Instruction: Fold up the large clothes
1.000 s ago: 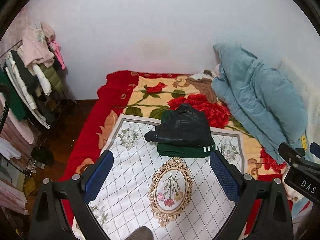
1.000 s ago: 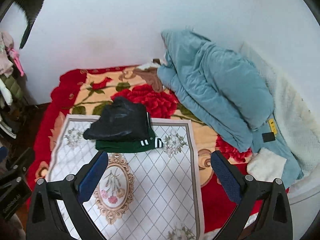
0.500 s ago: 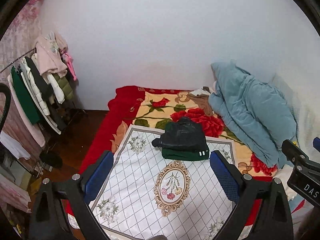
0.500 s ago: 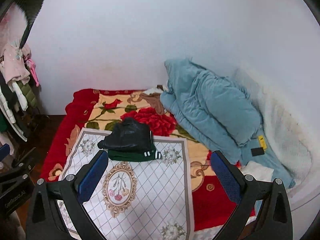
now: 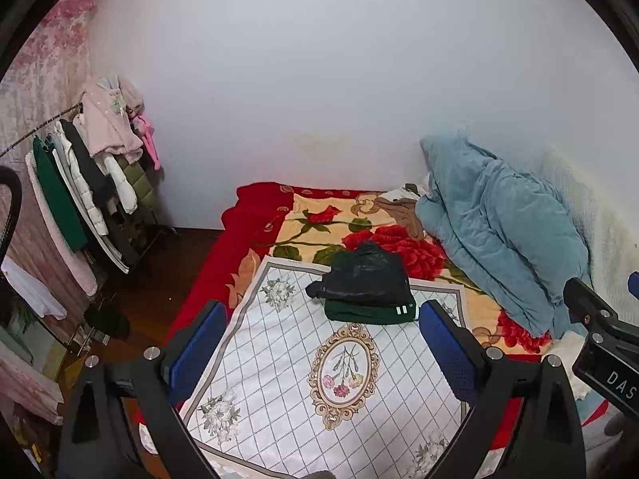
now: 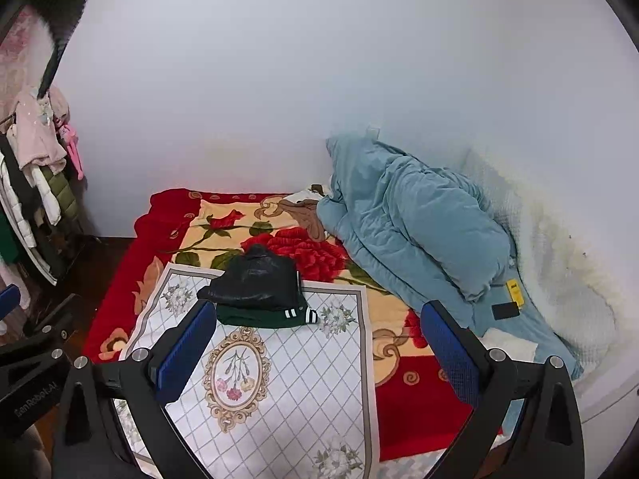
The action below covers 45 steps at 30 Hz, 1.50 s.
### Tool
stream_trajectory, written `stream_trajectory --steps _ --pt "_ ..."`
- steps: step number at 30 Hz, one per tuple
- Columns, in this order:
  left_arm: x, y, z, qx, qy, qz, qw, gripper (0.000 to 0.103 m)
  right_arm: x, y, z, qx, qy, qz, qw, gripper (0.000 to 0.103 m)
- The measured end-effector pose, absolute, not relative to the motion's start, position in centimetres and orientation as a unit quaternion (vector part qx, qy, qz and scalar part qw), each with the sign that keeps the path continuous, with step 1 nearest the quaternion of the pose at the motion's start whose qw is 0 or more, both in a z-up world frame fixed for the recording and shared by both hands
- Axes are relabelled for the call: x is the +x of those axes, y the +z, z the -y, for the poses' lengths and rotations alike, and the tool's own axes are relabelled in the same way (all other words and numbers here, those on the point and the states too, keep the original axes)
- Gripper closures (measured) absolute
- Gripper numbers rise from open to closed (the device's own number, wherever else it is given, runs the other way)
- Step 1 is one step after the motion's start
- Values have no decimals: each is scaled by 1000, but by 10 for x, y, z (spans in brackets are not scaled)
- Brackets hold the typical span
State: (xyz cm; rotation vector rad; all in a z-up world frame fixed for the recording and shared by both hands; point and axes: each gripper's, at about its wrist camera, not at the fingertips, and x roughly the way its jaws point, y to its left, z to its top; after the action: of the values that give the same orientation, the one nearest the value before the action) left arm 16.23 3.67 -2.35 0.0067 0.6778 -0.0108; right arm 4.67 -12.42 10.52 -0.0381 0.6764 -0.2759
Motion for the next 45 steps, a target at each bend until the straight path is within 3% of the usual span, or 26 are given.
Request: stream_trajectory --steps 45 --pt "154 -18 -43 -5 1 -342 940 5 62 97 128 -31 -103 -342 934 0"
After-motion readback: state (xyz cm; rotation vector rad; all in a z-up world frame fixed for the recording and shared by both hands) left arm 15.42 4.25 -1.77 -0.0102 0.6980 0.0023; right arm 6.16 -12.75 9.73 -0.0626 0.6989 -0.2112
